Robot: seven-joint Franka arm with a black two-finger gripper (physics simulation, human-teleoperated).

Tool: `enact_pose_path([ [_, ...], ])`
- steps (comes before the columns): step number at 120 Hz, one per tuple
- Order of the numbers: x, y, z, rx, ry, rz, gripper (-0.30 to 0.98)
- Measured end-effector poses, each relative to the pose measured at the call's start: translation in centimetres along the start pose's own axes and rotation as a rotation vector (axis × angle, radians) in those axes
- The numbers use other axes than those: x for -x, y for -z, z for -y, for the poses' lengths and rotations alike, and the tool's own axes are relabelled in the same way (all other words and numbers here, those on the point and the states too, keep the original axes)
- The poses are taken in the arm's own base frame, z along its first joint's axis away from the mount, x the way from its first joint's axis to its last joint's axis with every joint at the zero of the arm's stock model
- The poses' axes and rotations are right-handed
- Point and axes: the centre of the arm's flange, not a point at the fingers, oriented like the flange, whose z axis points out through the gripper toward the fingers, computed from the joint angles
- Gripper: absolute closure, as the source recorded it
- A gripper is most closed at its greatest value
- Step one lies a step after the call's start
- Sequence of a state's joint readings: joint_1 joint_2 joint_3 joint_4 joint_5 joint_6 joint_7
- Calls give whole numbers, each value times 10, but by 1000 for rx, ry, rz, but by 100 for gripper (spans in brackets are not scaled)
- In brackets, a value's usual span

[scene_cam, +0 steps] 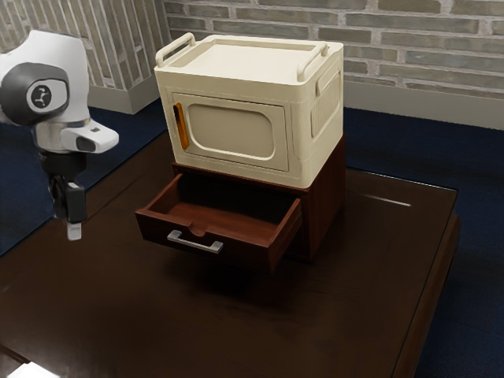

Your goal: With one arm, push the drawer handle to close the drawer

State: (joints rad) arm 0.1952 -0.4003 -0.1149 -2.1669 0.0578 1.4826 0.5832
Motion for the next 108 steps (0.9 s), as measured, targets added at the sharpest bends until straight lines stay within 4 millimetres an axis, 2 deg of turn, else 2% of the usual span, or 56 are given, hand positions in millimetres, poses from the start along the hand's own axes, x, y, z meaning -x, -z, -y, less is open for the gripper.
enact_pose_path([
  [7, -14, -18, 12, 42, 34, 0, 0],
  [14, -33, -23, -4, 39, 24, -2, 0],
  [23, -36, -34, 2, 89, 83, -21, 0],
  [32, -42, -52, 16, 142, 142, -20, 16],
  [43, -63, -78, 24, 191, 191, 13, 39],
  [53, -75, -81, 23, 208, 249, -9, 54],
  [64, -99, -76, -8, 197, 271, -37, 64],
  [69, -105, -75, -15, 202, 298, -50, 68],
  [81, -127, -99, -9, 245, 372, -14, 72],
  [92, -140, -113, -5, 258, 433, -2, 75],
  [108, -158, -102, -19, 213, 482, -57, 77],
])
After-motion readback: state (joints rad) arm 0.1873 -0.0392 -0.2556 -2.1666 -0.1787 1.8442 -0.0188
